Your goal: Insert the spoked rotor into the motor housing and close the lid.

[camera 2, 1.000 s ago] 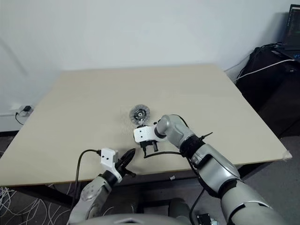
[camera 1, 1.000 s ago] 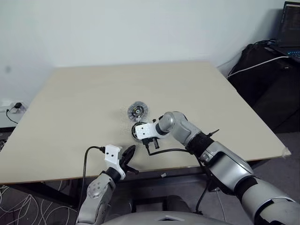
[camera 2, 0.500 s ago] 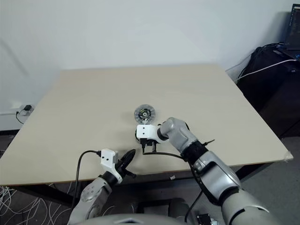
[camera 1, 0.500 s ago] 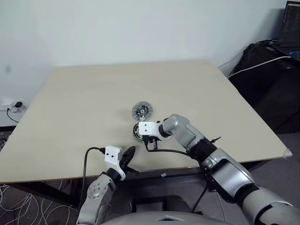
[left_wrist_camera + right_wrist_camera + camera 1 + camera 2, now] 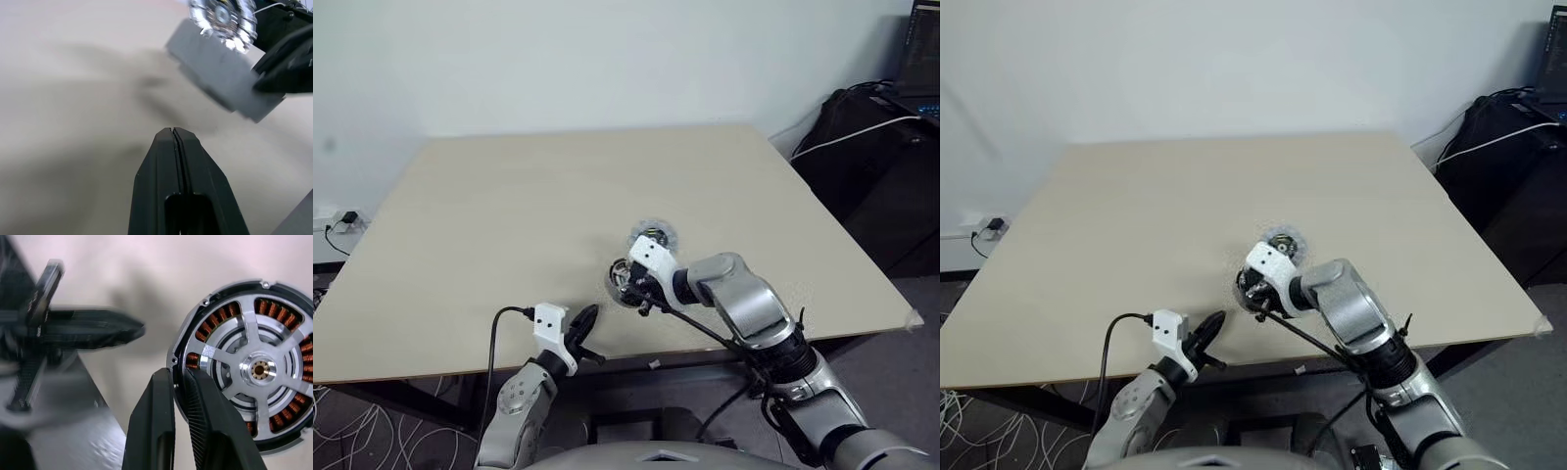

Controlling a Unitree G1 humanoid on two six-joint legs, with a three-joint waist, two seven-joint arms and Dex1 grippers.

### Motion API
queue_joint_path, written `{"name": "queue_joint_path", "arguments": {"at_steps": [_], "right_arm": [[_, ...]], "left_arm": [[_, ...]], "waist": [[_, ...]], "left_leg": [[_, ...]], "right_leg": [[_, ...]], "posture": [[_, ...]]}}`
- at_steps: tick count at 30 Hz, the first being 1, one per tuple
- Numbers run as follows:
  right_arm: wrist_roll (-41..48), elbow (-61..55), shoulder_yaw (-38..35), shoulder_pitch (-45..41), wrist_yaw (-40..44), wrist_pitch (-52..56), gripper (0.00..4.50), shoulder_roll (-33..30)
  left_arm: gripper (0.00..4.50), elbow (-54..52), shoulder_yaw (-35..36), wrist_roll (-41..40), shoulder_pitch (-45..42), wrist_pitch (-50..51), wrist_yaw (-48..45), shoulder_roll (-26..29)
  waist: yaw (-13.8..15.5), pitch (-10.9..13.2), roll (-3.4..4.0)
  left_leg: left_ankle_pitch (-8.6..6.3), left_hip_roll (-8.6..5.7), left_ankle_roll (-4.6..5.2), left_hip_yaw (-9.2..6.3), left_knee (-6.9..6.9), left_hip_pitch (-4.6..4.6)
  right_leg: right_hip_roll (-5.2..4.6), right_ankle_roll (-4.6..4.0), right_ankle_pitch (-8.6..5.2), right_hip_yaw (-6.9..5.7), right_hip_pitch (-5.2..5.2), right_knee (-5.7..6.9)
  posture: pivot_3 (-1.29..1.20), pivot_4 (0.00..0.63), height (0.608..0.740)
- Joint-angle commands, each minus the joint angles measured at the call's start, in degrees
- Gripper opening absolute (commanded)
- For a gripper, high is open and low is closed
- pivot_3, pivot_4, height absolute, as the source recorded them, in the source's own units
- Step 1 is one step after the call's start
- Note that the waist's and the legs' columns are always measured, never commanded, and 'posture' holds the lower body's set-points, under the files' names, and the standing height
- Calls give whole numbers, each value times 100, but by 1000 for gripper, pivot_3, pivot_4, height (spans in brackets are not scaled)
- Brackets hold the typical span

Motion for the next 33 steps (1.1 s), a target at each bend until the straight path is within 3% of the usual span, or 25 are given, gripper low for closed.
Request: {"name": "queue_joint_path", "arguments": {"at_steps": [1,9,17,33], "right_arm": [[254,-254,-818,-293,-609,1013,114,628],[735,261,-1625,-295,-1811,1101,114,1570],[1514,357,-1994,-58,-2877,1101,114,1842],[4889,507,-2725,244,-6632,1101,114,2124]], "left_arm": [[0,-93,-36,-48,-109,18,-72,3],[0,-51,14,-70,-119,32,-70,-4],[0,-47,60,-94,-65,34,-49,-47],[0,29,62,-138,-112,80,-118,-39]], "waist": [[-6,1,0],[-15,2,2],[-31,4,6],[-96,11,15]], "left_leg": [[0,1,0,0,0,0],[0,-3,-1,1,-11,-1],[0,-2,0,0,-17,-3],[14,1,25,1,-18,-5]], "right_leg": [[1,1,0,1,-2,1],[-2,8,8,0,-6,-1],[0,-18,22,1,-12,-1],[0,-2,0,2,-10,-5]], "posture": [[0,0,740],[0,0,740],[0,0,740],[0,0,740]]}}
